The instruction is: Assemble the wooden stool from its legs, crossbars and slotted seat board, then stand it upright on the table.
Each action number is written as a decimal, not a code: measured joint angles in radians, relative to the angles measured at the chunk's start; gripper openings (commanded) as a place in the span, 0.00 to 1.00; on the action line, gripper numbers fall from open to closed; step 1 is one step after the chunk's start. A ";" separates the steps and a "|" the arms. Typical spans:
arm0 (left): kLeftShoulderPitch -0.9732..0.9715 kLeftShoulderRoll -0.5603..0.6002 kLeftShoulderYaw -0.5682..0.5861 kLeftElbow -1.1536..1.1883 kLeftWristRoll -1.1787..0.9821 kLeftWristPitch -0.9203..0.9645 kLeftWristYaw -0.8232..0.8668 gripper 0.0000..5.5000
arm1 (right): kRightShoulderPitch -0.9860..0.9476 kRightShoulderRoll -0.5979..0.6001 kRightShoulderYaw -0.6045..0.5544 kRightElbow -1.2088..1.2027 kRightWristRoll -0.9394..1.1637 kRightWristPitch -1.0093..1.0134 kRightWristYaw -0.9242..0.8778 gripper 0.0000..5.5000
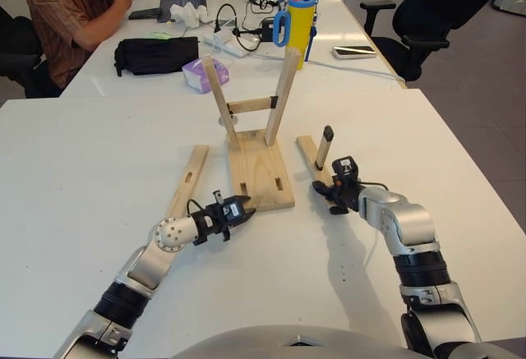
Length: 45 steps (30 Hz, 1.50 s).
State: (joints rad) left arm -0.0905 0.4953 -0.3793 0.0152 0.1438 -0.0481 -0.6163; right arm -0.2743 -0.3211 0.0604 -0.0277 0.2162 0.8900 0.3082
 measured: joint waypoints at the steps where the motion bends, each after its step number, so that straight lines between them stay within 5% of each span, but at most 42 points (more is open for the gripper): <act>1: -0.001 0.000 0.001 0.003 0.002 -0.003 0.003 0.33 | 0.005 0.000 0.005 0.001 -0.006 -0.017 0.002 0.37; 6: 0.014 -0.019 0.061 -0.004 -0.111 0.060 -0.037 0.43 | 0.026 0.020 -0.012 0.011 -0.014 -0.084 -0.013 0.37; 16: -0.043 -0.098 0.355 -0.188 -0.768 0.512 -0.153 0.68 | 0.018 0.133 -0.291 -0.030 0.177 -0.262 -0.032 0.37; 24: -0.079 -0.091 0.489 -0.221 -1.103 0.789 -0.169 0.71 | -0.069 0.033 -0.392 -0.140 0.631 -0.090 0.266 0.37; 33: -0.172 -0.111 0.560 -0.199 -1.333 0.956 -0.104 0.71 | -0.102 -0.222 -0.360 -0.099 0.930 0.255 0.587 0.37; 45: -0.201 -0.124 0.547 -0.200 -1.399 1.026 -0.073 0.71 | -0.089 -0.350 -0.167 -0.088 0.847 0.244 0.849 0.37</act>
State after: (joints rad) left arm -0.2918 0.3709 0.1673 -0.1850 -1.2553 0.9775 -0.6889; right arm -0.3635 -0.6714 -0.1071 -0.1155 1.0629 1.1336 1.1568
